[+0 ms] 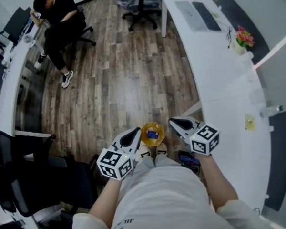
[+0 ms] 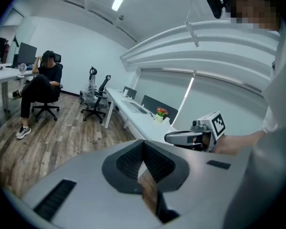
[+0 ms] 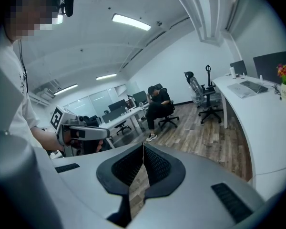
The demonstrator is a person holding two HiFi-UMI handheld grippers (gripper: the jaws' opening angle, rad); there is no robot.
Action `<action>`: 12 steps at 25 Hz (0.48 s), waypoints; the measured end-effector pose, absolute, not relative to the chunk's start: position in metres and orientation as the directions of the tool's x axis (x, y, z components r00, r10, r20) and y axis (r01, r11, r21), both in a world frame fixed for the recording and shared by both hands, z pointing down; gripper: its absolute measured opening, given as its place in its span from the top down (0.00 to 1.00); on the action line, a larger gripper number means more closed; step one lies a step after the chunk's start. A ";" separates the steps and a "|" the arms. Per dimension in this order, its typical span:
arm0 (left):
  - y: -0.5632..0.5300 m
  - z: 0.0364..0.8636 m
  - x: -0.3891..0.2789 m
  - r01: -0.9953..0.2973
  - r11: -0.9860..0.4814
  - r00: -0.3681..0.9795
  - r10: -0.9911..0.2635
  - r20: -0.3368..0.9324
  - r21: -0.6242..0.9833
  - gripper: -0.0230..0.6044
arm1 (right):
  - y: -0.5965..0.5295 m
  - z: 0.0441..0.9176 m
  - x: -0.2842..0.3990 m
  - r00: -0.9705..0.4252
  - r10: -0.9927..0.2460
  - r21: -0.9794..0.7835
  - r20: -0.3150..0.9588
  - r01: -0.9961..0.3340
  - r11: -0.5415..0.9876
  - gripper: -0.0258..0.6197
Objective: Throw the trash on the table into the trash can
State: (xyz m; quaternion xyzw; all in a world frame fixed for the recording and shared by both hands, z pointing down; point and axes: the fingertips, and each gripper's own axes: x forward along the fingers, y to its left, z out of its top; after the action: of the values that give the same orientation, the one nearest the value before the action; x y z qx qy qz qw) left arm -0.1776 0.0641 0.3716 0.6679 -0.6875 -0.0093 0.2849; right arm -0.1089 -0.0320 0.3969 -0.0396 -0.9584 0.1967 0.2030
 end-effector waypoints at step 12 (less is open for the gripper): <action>0.028 0.366 -0.137 -0.945 -0.101 0.218 -0.904 0.369 0.310 0.96 | -0.070 0.393 -0.052 -0.927 -0.038 -0.375 0.374 -0.189 0.907 0.91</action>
State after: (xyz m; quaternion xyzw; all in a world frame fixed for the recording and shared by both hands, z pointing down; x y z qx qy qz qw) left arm -0.1367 0.0284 0.3664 0.7407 -0.6240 0.0425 0.2453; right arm -0.0519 -0.0704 0.3925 0.0593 -0.9594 0.2068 0.1822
